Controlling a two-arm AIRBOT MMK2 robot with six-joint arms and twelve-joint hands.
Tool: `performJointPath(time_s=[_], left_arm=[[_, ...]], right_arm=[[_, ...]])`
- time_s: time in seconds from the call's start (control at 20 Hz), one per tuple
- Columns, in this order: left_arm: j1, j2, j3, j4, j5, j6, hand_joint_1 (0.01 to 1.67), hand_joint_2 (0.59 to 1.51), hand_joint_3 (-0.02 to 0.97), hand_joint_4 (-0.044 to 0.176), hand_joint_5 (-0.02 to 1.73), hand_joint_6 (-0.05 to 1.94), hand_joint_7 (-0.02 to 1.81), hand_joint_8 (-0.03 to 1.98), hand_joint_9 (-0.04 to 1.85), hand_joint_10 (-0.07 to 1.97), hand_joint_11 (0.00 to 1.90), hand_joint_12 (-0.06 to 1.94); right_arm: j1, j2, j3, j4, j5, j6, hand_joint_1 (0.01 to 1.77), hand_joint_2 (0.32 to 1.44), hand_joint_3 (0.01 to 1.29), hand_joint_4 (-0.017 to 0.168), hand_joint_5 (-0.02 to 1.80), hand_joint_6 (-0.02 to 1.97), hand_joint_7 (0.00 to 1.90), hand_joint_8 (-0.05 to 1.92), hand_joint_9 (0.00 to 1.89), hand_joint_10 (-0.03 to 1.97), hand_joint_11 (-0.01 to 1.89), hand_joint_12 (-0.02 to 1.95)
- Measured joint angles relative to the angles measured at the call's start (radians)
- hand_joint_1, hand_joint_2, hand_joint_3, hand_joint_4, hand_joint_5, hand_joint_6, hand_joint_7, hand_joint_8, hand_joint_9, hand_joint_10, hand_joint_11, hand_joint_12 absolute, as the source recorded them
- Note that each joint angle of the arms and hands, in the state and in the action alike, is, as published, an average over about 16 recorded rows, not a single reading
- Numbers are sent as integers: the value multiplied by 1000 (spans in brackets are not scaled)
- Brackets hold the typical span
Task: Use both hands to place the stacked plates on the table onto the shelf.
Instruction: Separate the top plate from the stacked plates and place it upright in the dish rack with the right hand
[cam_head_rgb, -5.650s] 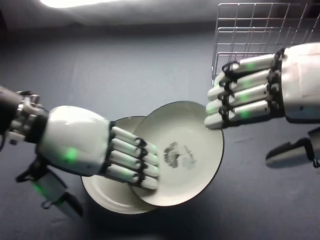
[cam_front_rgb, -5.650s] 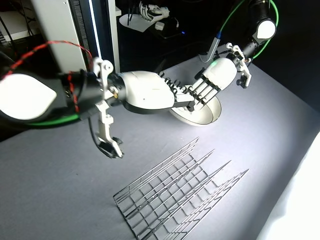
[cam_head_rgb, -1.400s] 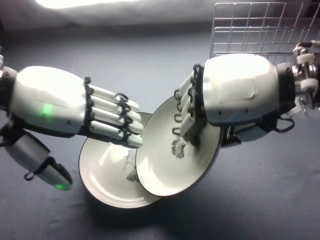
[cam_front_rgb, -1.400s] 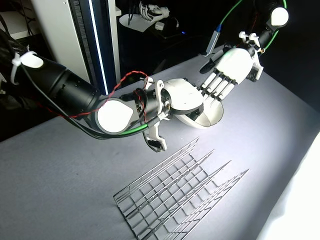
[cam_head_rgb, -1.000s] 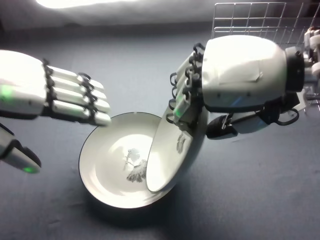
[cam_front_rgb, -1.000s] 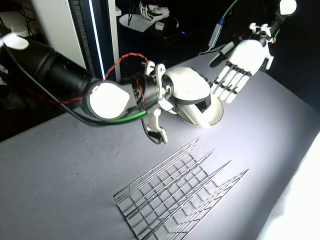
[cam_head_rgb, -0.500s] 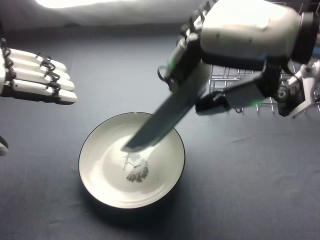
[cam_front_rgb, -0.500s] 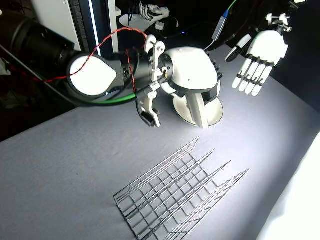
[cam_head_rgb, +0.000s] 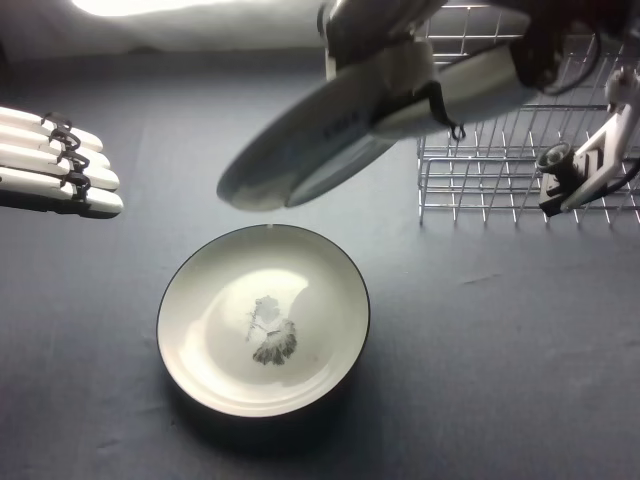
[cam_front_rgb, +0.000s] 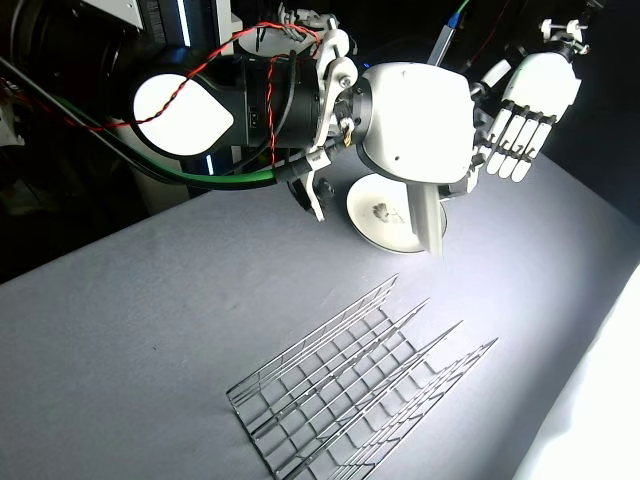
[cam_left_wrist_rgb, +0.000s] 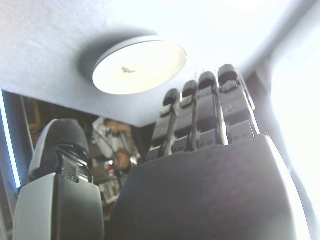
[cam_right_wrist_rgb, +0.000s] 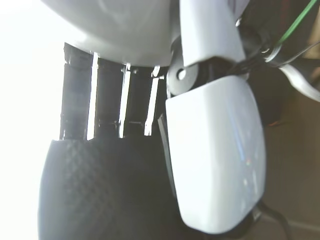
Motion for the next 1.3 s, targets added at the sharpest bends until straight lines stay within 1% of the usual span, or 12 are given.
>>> performJointPath(time_s=[0.15, 0.35, 0.7, 1.0, 1.3], left_arm=[[2, 3, -2, 0, -1, 0, 244, 1187, 11, 2, 21, 17, 20, -1, 19, 8, 20, 14], [1, 5, -4, -2, 1, 0, 247, 1193, 11, 2, 22, 17, 20, 0, 20, 7, 20, 14], [-12, 6, -16, -12, 8, 10, 263, 1193, 10, 3, 21, 17, 19, -1, 19, 7, 20, 14], [-39, 6, -52, -22, 22, 24, 259, 1193, 10, 3, 21, 17, 17, -1, 19, 7, 20, 14], [-50, 6, -105, -24, 47, 48, 253, 1193, 10, 4, 21, 17, 15, -1, 19, 7, 20, 13]], right_arm=[[26, 3, -1, 97, -47, 0, 1379, 949, 12, -8, 1028, 778, 1153, 532, 1046, 1034, 919, 1044], [56, 8, 0, 194, -96, 0, 1385, 962, 12, -8, 1015, 762, 1145, 538, 1048, 1049, 909, 1081], [96, 18, 16, 299, -155, 0, 1385, 974, 12, -8, 1008, 749, 1149, 538, 1044, 1065, 882, 1125], [120, 37, 37, 355, -186, 0, 1386, 983, 12, -8, 995, 759, 1099, 640, 1023, 1107, 857, 1180], [133, 66, 57, 389, -208, -1, 1386, 989, 12, -8, 980, 764, 1072, 672, 1016, 1117, 853, 1211]])
